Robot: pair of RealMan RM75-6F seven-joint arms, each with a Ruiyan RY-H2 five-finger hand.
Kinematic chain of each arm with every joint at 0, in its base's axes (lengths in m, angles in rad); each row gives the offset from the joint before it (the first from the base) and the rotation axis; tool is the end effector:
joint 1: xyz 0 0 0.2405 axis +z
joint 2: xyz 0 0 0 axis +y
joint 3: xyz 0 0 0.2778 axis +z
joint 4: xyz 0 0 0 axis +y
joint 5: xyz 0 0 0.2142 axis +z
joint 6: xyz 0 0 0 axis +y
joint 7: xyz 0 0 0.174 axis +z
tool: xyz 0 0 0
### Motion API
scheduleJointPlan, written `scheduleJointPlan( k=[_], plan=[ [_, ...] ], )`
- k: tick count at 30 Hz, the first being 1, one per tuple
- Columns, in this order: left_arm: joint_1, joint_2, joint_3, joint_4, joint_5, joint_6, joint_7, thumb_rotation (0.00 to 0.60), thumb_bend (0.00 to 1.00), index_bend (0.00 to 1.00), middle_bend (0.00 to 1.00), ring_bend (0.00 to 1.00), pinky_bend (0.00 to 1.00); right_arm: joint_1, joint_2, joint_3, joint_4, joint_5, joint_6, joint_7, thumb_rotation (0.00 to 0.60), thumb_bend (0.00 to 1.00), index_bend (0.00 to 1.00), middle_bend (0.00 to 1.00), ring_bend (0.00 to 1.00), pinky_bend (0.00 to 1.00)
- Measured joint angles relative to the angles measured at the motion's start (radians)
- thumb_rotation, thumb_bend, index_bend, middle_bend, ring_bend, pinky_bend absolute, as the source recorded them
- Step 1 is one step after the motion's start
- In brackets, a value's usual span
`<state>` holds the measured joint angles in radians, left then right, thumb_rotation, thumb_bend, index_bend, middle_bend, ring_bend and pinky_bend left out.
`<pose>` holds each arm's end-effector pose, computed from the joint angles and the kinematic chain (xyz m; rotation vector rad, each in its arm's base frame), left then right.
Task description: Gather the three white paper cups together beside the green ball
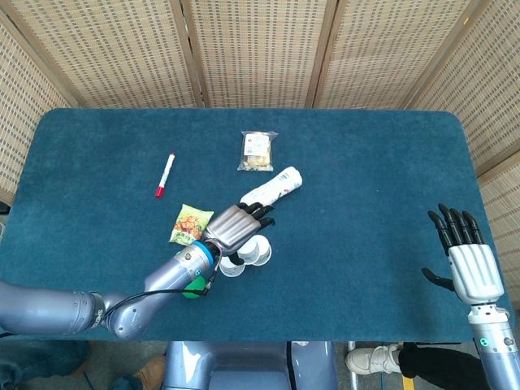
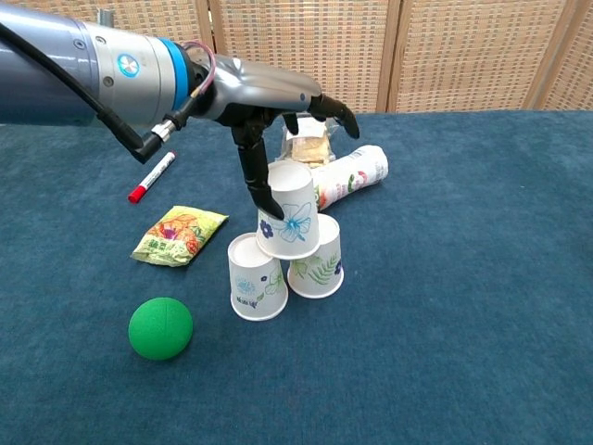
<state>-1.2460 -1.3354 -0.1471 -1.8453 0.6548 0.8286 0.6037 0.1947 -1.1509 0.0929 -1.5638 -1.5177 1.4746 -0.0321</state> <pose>0.0080 0.3776 -0.0155 -2.2663 -0.7768 -0.8333 -0.3066 -0.2578 0.1629 1.4494 -0.7664 0.9857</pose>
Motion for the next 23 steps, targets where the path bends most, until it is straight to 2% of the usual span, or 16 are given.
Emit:
scheduleJointPlan(
  k=[9, 13, 16, 19, 23],
  plan=[
    [0.057, 0.133, -0.008, -0.095, 0.067, 0.069, -0.053, 0.6, 0.0, 0.0, 0.0, 0.0, 0.0, -0.007, 0.002, -0.002, -0.013, -0.017, 0.013, -0.008, 0.6, 0.0, 0.0, 0.0, 0.0, 0.0],
    [0.127, 0.202, 0.005, -0.13, 0.109, 0.159, -0.076, 0.6, 0.0, 0.0, 0.0, 0.0, 0.0, -0.013, 0.004, -0.005, -0.023, -0.026, 0.023, -0.017, 0.6, 0.0, 0.0, 0.0, 0.0, 0.0],
    [0.222, 0.24, 0.032, -0.146, 0.17, 0.286, -0.101, 0.6, 0.0, 0.0, 0.0, 0.0, 0.0, -0.016, 0.004, -0.007, -0.031, -0.032, 0.028, -0.026, 0.6, 0.0, 0.0, 0.0, 0.0, 0.0],
    [0.359, 0.26, 0.077, -0.136, 0.247, 0.425, -0.158, 0.6, 0.0, 0.0, 0.0, 0.0, 0.0, -0.018, 0.004, -0.009, -0.036, -0.037, 0.03, -0.038, 0.6, 0.0, 0.0, 0.0, 0.0, 0.0],
    [0.555, 0.259, 0.147, -0.067, 0.358, 0.578, -0.273, 0.6, 0.0, 0.0, 0.0, 0.0, 0.0, -0.02, 0.0, -0.009, -0.039, -0.038, 0.03, -0.055, 0.6, 0.0, 0.0, 0.0, 0.0, 0.0]
  ],
)
